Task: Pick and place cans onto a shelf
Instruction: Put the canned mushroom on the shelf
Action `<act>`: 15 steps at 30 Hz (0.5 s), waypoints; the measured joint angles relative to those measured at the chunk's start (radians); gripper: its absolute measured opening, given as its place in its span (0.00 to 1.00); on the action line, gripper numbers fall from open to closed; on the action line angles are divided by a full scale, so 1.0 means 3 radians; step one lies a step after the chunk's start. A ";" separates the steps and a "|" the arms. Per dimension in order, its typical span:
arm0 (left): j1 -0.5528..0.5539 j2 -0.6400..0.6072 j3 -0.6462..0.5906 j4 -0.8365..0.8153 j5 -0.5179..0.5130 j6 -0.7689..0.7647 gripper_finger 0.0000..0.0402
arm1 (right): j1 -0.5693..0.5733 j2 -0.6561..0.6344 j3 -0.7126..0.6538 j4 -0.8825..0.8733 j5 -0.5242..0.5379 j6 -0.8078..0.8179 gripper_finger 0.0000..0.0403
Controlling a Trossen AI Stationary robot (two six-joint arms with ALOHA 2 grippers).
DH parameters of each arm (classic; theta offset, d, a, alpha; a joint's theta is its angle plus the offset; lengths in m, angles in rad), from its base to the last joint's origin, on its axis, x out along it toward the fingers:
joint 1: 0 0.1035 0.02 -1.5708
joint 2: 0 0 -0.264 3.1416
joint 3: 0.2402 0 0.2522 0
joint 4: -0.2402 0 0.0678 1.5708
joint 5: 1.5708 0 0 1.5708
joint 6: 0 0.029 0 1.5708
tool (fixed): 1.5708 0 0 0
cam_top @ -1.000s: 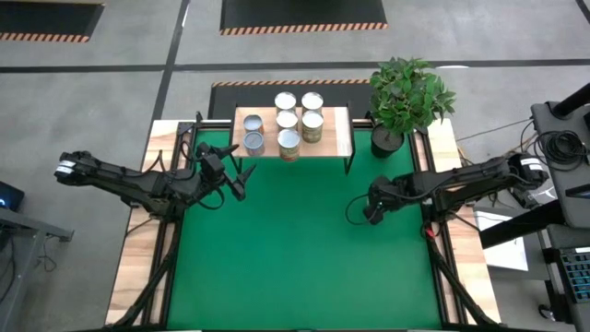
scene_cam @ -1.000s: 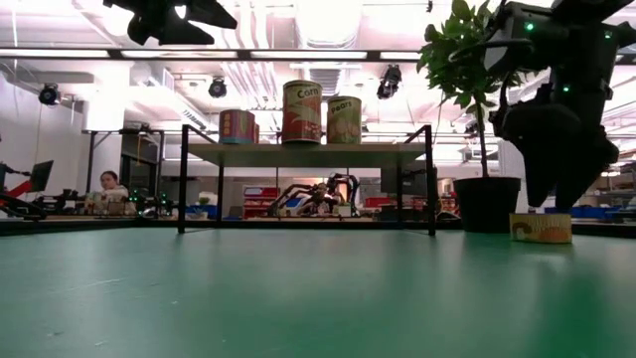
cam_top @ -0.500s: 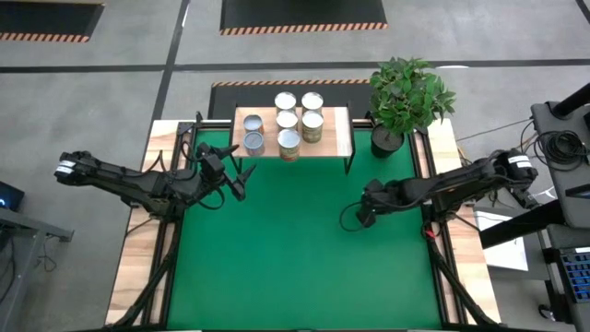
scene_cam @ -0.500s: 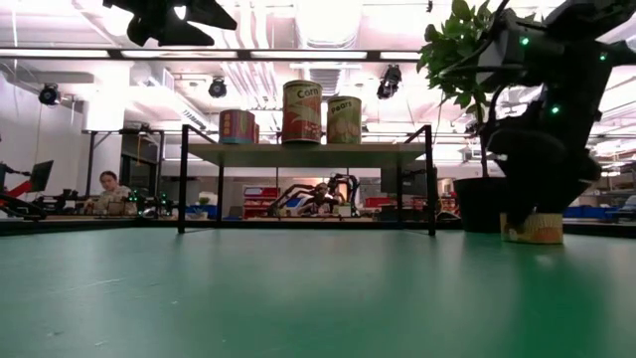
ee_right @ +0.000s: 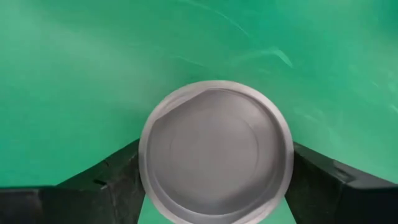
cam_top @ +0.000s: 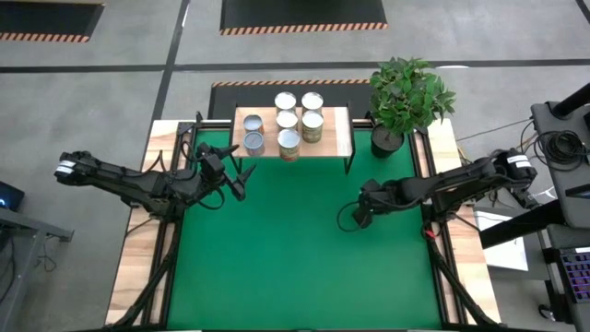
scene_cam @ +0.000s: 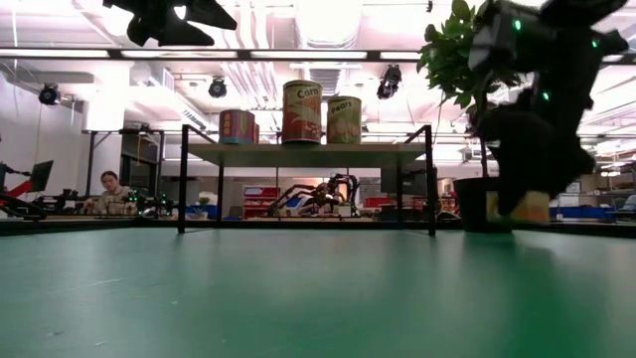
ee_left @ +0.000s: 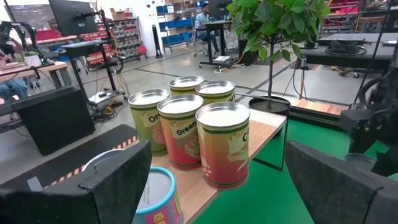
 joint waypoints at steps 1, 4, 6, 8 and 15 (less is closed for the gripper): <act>-0.0001 0.0000 0.0000 0.0001 0.0000 0.0000 0.87 | 0.0016 -0.0008 0.0061 -0.0019 -0.0001 0.0000 0.71; -0.0001 0.0000 0.0000 0.0002 0.0000 0.0000 0.87 | 0.0063 -0.0003 0.0321 -0.0118 0.0001 -0.0024 0.74; 0.0000 0.0000 0.0000 0.0002 0.0001 0.0000 0.87 | 0.0078 -0.0002 0.0520 -0.0184 0.0032 -0.0093 0.74; 0.0000 0.0000 0.0000 -0.0003 0.0000 0.0001 0.87 | 0.0078 -0.0002 0.0709 -0.0204 0.0076 -0.0206 0.73; -0.0001 0.0000 0.0000 -0.0053 0.0001 0.0001 0.87 | 0.0077 0.0068 0.1440 -0.0314 0.0281 -0.0704 0.73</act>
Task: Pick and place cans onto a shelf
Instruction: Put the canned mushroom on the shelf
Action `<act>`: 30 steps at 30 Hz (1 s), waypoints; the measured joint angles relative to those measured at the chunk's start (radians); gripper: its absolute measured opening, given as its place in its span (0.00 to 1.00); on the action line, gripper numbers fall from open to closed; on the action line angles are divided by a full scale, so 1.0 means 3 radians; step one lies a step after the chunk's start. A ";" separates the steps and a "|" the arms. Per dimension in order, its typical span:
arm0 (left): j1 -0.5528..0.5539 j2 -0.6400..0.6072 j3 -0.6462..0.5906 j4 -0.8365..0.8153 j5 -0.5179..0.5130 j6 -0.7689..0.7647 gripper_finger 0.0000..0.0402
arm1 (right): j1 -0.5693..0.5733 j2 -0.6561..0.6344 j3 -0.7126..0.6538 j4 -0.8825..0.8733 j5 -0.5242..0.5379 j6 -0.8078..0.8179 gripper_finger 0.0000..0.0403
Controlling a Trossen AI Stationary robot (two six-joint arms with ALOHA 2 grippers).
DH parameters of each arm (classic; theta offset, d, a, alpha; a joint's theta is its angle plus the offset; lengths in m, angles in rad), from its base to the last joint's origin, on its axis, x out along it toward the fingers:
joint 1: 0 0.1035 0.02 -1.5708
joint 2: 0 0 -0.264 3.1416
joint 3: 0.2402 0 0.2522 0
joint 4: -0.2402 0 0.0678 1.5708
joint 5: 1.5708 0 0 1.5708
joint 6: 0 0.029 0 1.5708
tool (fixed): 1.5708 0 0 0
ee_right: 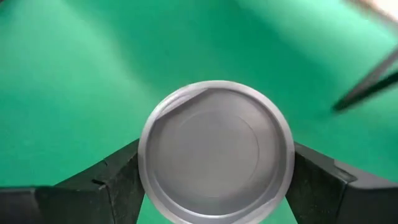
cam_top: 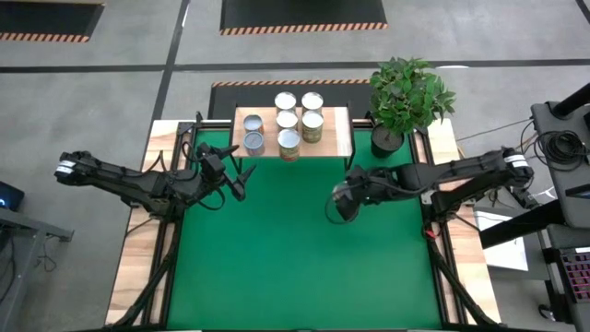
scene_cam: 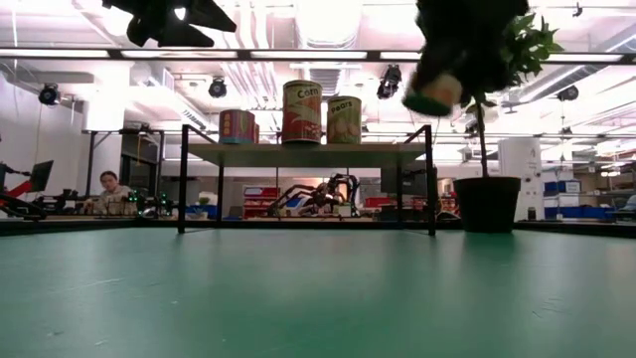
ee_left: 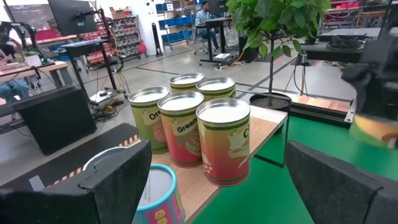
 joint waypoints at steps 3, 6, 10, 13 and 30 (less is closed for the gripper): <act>0.0001 0.0000 0.0000 -0.0001 0.0000 0.0037 0.87 | 0.0000 0.0149 0.0356 -0.0170 0.0078 -0.0232 0.73; 0.0001 0.0000 0.0000 0.0000 0.0000 0.0041 0.87 | -0.0024 0.0372 0.0751 -0.0487 0.0213 -0.0467 0.73; 0.0000 -0.0001 0.0000 0.0001 0.0000 0.0044 0.87 | -0.0151 0.0705 0.1297 -0.0956 0.0288 -0.0773 0.73; 0.0001 -0.0001 0.0000 -0.0001 0.0000 0.0047 0.87 | -0.0314 0.0944 0.1664 -0.1308 0.0297 -0.1036 0.73; 0.0000 -0.0001 0.0004 -0.0011 0.0000 0.0066 0.87 | -0.1394 0.1430 0.2099 -0.1634 0.0046 -0.2628 0.73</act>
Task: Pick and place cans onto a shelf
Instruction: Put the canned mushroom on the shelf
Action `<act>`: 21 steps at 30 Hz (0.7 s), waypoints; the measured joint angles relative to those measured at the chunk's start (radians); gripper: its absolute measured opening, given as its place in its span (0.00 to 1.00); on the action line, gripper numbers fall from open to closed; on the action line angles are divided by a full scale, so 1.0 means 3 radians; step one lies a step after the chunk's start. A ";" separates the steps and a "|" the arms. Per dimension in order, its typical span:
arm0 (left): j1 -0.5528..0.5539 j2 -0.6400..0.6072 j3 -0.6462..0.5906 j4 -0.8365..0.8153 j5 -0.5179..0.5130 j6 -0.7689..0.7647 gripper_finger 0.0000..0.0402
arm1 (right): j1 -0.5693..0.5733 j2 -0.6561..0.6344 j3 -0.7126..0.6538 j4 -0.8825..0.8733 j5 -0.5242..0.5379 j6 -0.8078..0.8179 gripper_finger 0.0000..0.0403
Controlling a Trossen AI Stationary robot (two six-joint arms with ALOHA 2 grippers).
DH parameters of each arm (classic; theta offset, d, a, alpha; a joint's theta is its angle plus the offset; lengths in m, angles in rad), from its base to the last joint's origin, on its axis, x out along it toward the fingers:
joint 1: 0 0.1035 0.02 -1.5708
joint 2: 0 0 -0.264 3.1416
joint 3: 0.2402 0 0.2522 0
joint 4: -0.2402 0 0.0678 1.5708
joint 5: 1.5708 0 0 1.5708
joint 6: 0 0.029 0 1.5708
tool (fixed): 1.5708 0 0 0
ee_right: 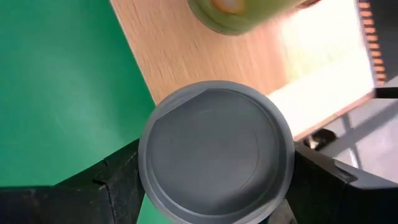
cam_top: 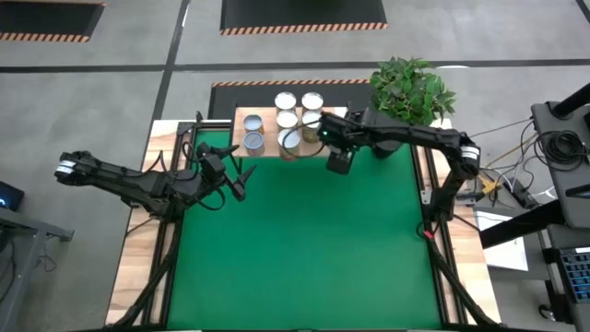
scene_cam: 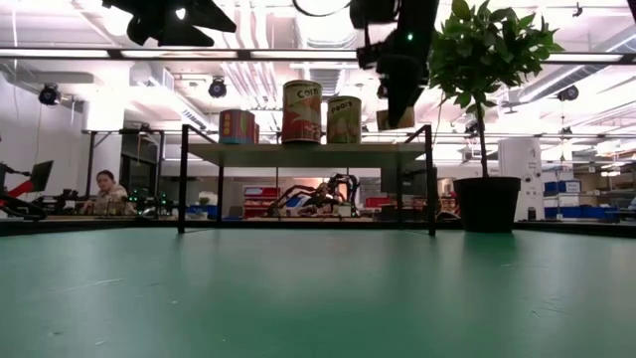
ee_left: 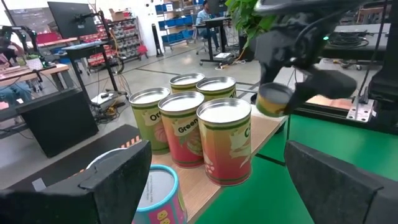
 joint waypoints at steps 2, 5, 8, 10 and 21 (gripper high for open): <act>0.0000 0.0000 0.0001 0.0000 0.0000 0.0000 0.87 | -0.0062 0.0025 -0.0022 0.0052 -0.0070 -0.0043 0.73; 0.0001 0.0000 0.0001 0.0000 0.0000 0.0000 0.87 | -0.0129 0.0067 -0.0024 0.0130 -0.0152 -0.0107 0.73; 0.0000 0.0000 0.0001 0.0001 0.0000 0.0000 0.87 | -0.0162 0.0100 -0.0024 0.0214 -0.0187 -0.0146 0.75; 0.0001 0.0000 0.0001 0.0000 0.0000 0.0000 0.87 | -0.0174 0.0121 -0.0024 0.0252 -0.0182 -0.0167 0.78; 0.0000 0.0000 0.0003 0.0000 0.0000 0.0000 0.87 | -0.0243 0.0156 -0.0022 0.0248 -0.0125 -0.0172 0.88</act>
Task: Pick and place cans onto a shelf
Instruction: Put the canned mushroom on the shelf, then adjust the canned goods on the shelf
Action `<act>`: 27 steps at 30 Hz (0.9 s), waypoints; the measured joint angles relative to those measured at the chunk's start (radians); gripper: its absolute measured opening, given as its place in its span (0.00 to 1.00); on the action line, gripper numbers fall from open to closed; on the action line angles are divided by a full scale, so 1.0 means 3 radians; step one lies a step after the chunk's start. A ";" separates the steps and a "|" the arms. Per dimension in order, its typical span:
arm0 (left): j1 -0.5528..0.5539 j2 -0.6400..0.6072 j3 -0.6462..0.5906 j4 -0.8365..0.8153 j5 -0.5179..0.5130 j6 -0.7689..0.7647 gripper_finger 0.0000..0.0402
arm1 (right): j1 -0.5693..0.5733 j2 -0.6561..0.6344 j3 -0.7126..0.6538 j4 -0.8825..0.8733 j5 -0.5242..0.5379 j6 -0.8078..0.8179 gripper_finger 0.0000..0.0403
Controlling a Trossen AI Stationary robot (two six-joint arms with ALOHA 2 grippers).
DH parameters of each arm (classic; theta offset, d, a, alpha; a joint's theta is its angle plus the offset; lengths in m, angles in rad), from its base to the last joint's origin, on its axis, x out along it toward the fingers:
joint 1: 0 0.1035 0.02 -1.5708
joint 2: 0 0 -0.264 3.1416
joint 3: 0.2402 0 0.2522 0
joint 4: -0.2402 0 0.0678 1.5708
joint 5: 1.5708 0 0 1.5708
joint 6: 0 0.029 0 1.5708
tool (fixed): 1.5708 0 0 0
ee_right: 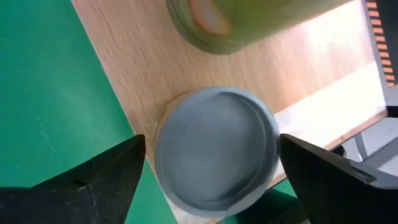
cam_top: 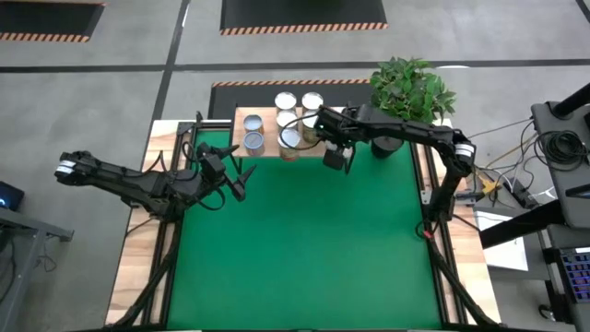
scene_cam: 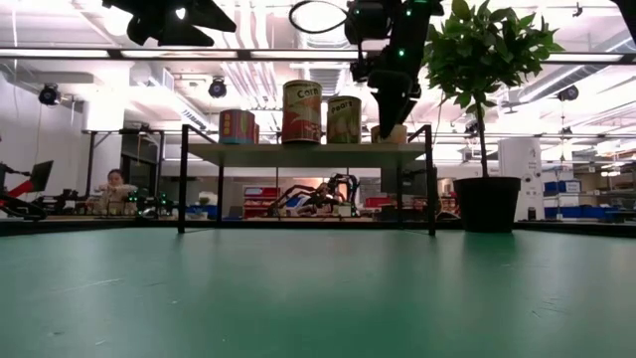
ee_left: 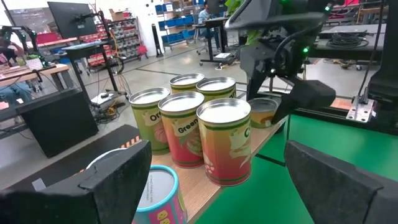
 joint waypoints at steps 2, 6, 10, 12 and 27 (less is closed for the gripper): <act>0.0001 0.0000 0.0000 0.0000 0.0000 0.0000 0.87 | 0.0004 -0.0042 0.0023 0.0000 -0.0003 0.0009 0.87; 0.0000 0.0000 0.0000 0.0001 0.0000 0.0010 0.87 | 0.0060 -0.0120 0.0120 -0.0063 -0.0002 0.0081 0.86; 0.0001 0.0000 0.0000 0.0003 0.0000 0.0010 0.87 | 0.0239 -0.0190 0.0201 -0.0131 -0.0014 0.0151 0.86; 0.0001 0.0000 0.0000 0.0003 0.0000 0.0010 0.87 | 0.0382 -0.0267 0.0203 -0.0133 -0.0012 0.0151 0.86; 0.0009 0.0207 0.0422 -0.0569 0.0561 -0.0410 0.28 | 0.1910 -0.1222 -0.0878 0.0742 0.0575 0.0404 0.64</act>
